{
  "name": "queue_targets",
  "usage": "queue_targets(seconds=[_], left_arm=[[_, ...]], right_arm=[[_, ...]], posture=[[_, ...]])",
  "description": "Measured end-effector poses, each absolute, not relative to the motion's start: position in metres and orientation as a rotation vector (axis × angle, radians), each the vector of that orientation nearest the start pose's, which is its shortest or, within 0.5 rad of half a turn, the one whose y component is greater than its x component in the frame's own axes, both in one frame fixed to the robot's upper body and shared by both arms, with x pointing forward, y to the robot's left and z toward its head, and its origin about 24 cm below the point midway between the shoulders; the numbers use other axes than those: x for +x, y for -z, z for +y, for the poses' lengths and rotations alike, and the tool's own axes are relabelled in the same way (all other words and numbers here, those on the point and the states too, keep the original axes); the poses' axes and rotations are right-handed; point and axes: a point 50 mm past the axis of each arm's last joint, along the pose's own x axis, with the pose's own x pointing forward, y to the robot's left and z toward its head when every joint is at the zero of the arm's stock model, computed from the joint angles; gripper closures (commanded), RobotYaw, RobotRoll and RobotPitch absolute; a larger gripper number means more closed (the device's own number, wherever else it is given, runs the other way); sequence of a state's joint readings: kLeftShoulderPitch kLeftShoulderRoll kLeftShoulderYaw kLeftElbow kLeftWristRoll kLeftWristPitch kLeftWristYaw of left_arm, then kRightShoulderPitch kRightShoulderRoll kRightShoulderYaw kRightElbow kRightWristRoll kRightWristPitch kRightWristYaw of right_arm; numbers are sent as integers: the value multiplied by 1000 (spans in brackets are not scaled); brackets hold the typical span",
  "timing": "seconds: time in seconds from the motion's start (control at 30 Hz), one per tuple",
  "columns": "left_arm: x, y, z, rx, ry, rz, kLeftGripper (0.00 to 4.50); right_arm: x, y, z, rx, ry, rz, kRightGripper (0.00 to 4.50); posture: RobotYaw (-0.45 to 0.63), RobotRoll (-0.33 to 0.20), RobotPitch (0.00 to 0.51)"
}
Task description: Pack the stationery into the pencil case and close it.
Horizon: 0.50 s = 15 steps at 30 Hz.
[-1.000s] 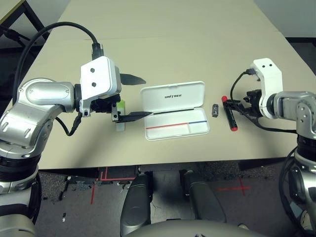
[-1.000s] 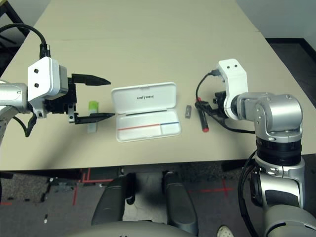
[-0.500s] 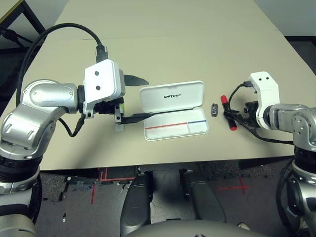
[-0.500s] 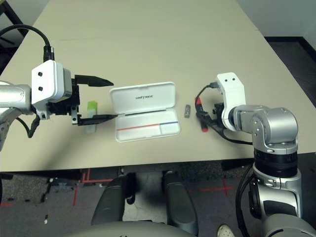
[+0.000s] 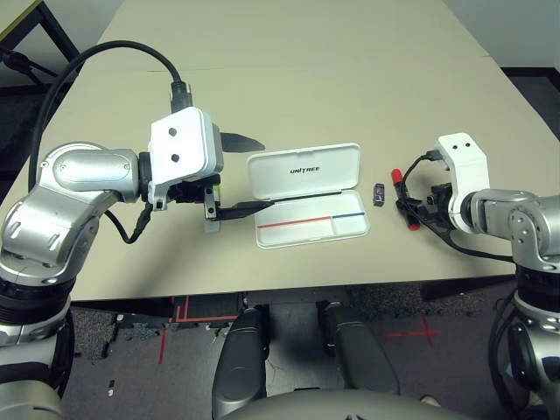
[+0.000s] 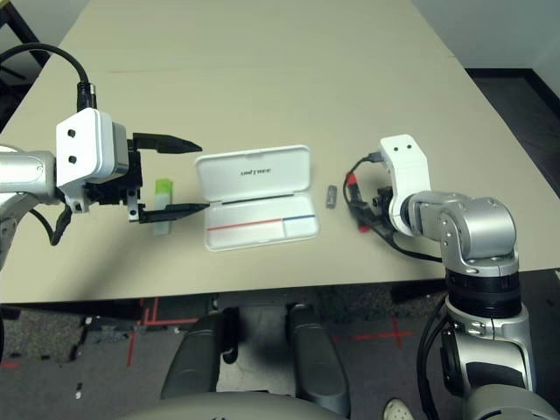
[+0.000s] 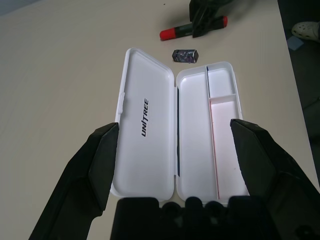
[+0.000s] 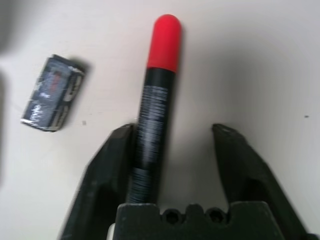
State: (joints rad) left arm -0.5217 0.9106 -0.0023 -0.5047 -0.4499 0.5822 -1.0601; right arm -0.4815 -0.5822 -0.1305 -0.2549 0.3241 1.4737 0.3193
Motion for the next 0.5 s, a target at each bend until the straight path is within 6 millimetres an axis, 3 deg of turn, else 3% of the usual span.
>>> queue_targets(seconds=[0.13, 0.37, 0.5], left_arm=[[244, -241, 166, 707, 1201, -21, 0], [243, -238, 167, 701, 1204, -10, 0], [242, -238, 167, 705, 1205, -8, 0]], right_arm=[[283, -140, -236, -123, -164, 726, 3942], [287, -145, -244, -198, -221, 740, 4006], [289, -162, -258, -331, -293, 747, 4006]], posture=[[7, 0, 213], [7, 0, 214], [2, 0, 213]])
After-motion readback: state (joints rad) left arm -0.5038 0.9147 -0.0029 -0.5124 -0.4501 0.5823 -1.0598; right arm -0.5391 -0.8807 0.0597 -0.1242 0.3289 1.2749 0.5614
